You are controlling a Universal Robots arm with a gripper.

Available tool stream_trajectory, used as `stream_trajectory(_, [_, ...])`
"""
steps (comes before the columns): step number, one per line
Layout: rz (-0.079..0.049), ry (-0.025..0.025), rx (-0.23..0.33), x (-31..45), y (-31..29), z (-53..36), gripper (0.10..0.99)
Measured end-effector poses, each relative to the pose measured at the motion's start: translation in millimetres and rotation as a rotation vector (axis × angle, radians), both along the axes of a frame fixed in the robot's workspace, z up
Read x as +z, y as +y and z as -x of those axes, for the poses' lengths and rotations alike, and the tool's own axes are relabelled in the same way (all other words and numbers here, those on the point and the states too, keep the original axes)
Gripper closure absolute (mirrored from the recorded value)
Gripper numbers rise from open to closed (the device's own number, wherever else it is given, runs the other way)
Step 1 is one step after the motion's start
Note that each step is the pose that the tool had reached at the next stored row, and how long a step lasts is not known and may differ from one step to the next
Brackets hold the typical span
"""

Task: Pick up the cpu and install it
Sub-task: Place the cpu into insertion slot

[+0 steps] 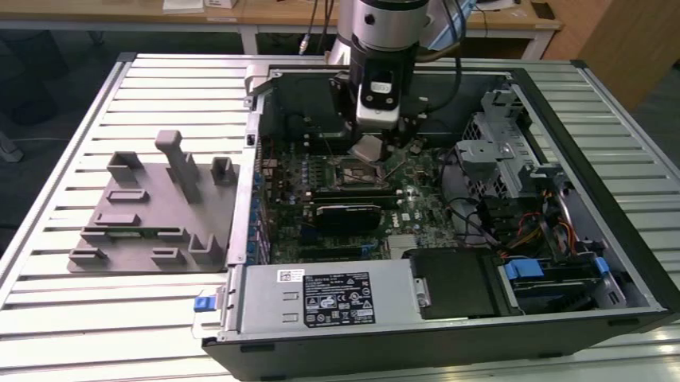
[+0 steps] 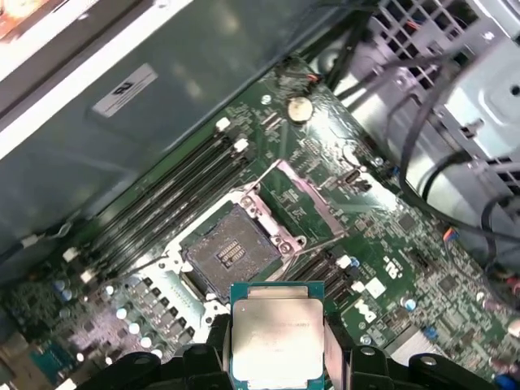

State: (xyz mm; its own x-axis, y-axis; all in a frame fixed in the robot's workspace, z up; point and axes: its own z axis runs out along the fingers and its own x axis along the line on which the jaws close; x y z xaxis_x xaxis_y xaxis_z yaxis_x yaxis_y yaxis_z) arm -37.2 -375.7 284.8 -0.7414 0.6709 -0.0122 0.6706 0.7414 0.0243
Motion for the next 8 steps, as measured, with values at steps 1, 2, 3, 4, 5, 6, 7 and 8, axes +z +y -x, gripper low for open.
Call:
stream_trajectory(1, [0.000, -0.0001, -0.017, 0.0, 0.0, 0.0, 0.545])
stream_trajectory(2, [0.000, -0.0002, -0.033, -0.1, 0.0, 0.0, 0.545])
stream_trajectory(3, [0.000, -0.0003, -0.049, -0.1, 0.0, 0.0, 0.545])
stream_trajectory(4, [0.000, -0.0004, -0.065, -0.1, 0.0, 0.0, 0.545])
stream_trajectory(5, [0.000, -0.0005, -0.082, -0.2, 0.0, 0.0, 0.545])
stream_trajectory(6, [0.000, -0.0006, -0.100, -0.2, 0.0, 0.0, 0.545])
stream_trajectory(7, [0.000, -0.0007, -0.117, -0.3, 0.0, 0.0, 0.545])
stream_trajectory(8, [0.000, -0.0007, -0.134, -0.3, 0.0, 0.0, 0.545])
